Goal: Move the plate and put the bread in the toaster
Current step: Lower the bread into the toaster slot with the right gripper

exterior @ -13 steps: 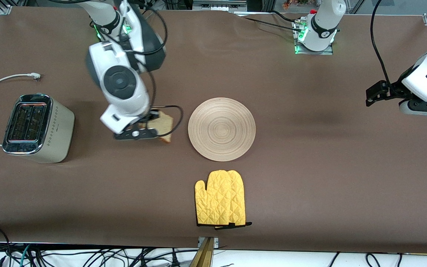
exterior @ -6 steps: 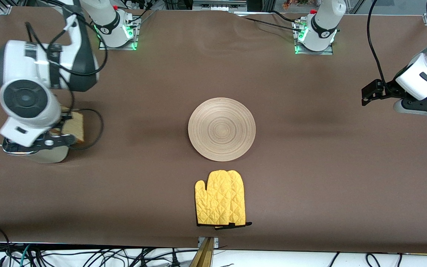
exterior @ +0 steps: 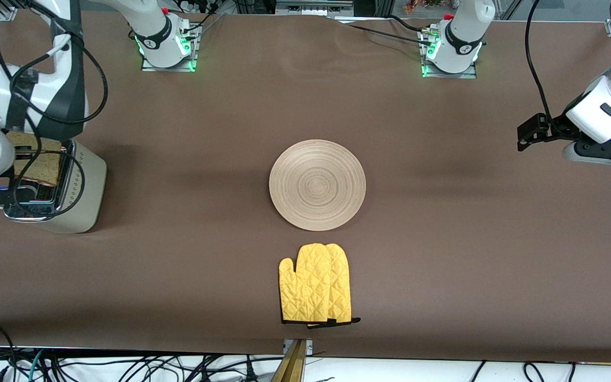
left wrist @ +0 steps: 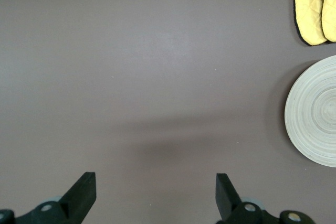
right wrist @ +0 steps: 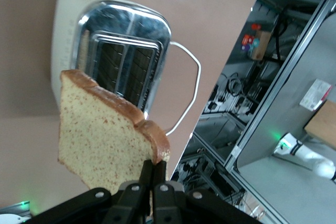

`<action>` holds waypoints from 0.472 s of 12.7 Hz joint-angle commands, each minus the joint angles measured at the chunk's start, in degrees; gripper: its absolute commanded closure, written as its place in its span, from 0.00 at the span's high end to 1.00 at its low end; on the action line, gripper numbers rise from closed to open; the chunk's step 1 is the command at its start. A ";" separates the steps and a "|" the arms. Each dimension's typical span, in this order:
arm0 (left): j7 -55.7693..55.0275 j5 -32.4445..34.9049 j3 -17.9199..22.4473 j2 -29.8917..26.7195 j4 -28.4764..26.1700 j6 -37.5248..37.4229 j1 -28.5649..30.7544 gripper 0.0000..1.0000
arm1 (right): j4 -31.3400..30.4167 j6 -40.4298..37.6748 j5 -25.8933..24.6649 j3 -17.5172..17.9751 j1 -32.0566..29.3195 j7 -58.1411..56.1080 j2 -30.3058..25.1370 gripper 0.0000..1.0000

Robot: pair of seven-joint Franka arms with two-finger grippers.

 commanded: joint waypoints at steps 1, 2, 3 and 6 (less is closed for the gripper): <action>0.30 -0.31 0.08 -0.38 0.47 -0.84 -0.09 1.00 | 0.26 1.28 -1.29 -0.30 -3.09 -1.09 2.17 0.00; 0.30 -0.31 0.08 -0.38 0.47 -0.84 -0.09 1.00 | 0.17 1.89 -1.21 -0.30 -4.14 -1.09 3.13 0.00; 0.30 -0.31 0.08 -0.38 0.47 -0.84 -0.09 1.00 | 0.17 2.07 -1.21 -0.21 -4.76 -1.01 3.84 0.00; 0.22 -0.31 -0.01 -0.38 0.47 -0.84 -0.09 1.00 | -1.31 3.21 -0.94 -0.21 -5.12 -0.92 4.28 0.00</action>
